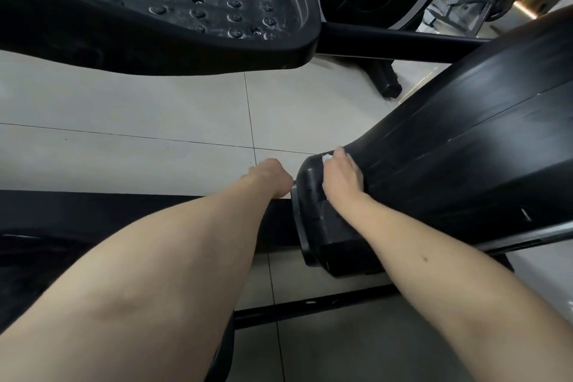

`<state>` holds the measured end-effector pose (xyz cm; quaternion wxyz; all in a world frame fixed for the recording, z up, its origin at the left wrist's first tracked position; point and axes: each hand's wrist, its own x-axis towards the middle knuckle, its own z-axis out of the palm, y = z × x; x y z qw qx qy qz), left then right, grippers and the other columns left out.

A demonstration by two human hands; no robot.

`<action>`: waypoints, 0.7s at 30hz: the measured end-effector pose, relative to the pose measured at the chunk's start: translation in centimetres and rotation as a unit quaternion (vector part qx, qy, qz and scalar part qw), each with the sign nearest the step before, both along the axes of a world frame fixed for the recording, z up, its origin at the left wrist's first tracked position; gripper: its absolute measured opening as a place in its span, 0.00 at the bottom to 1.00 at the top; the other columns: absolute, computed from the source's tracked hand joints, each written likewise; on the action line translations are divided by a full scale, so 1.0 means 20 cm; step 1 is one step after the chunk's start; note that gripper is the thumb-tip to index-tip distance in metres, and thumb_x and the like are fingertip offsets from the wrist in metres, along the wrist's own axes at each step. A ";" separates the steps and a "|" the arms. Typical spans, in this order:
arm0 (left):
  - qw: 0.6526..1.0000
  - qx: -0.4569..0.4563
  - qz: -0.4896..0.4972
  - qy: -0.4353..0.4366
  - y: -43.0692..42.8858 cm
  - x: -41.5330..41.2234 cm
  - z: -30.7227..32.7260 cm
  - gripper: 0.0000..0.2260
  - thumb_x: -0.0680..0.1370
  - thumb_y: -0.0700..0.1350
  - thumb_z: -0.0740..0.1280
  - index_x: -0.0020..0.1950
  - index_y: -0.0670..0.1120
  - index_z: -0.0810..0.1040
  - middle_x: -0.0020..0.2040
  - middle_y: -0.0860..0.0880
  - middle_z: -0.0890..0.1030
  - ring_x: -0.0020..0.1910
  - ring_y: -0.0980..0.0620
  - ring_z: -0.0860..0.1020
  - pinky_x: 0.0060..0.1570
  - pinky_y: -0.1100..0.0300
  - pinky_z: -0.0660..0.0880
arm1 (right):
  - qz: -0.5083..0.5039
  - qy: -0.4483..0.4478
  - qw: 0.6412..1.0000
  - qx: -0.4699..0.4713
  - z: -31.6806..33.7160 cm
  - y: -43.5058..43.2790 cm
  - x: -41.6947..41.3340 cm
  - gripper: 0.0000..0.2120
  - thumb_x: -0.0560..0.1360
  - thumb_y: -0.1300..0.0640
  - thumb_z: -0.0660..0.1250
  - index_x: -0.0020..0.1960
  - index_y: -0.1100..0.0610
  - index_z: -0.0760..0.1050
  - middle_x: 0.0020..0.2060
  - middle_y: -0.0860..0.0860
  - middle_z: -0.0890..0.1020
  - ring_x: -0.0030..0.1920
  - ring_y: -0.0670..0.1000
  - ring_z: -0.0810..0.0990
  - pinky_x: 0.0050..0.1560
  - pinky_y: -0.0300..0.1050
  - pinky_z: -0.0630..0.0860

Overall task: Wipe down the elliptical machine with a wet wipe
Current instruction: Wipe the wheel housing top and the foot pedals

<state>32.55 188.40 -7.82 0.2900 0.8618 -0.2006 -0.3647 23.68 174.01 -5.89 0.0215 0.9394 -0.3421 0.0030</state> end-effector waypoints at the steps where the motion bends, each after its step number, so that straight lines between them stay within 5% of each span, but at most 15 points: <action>1: 1.000 0.003 0.002 -0.002 0.01 0.00 0.00 0.03 0.78 0.42 0.60 0.45 0.43 0.70 0.55 0.43 0.78 0.56 0.39 0.77 0.55 0.50 0.75 | -0.005 0.001 1.000 -0.005 -0.03 0.03 0.03 0.13 0.83 0.63 0.56 0.64 0.63 0.74 0.62 0.58 0.73 0.62 0.60 0.74 0.57 0.52 0.72; 5: 1.000 0.014 0.011 0.000 0.03 0.02 -0.01 0.02 0.77 0.42 0.60 0.44 0.44 0.69 0.56 0.41 0.79 0.57 0.38 0.78 0.58 0.48 0.77 | 0.061 0.075 0.995 0.008 -0.06 0.19 -0.08 0.15 0.83 0.64 0.55 0.66 0.61 0.72 0.62 0.59 0.73 0.61 0.60 0.75 0.53 0.51 0.71; 12: 1.000 -0.002 0.017 0.003 0.02 0.04 0.03 0.03 0.78 0.41 0.60 0.50 0.42 0.71 0.54 0.42 0.77 0.58 0.39 0.76 0.60 0.49 0.75 | -0.009 0.086 0.995 -0.047 0.09 0.11 -0.12 0.17 0.81 0.67 0.58 0.69 0.64 0.73 0.67 0.58 0.69 0.64 0.58 0.73 0.62 0.50 0.73; 17: 1.000 -0.013 0.003 0.003 -0.01 0.01 0.04 0.06 0.77 0.42 0.62 0.51 0.42 0.73 0.57 0.42 0.79 0.56 0.39 0.77 0.59 0.49 0.76 | 0.094 0.129 0.987 -0.034 -0.03 0.26 -0.14 0.15 0.84 0.63 0.53 0.68 0.61 0.71 0.64 0.58 0.73 0.66 0.59 0.74 0.60 0.51 0.72; 21: 1.000 0.001 0.006 0.003 0.01 0.01 0.02 0.05 0.79 0.42 0.61 0.53 0.43 0.70 0.56 0.43 0.76 0.60 0.39 0.75 0.64 0.46 0.75 | -0.013 0.095 0.992 -0.083 0.04 0.05 -0.14 0.15 0.84 0.61 0.57 0.69 0.59 0.71 0.65 0.56 0.73 0.63 0.57 0.75 0.59 0.51 0.73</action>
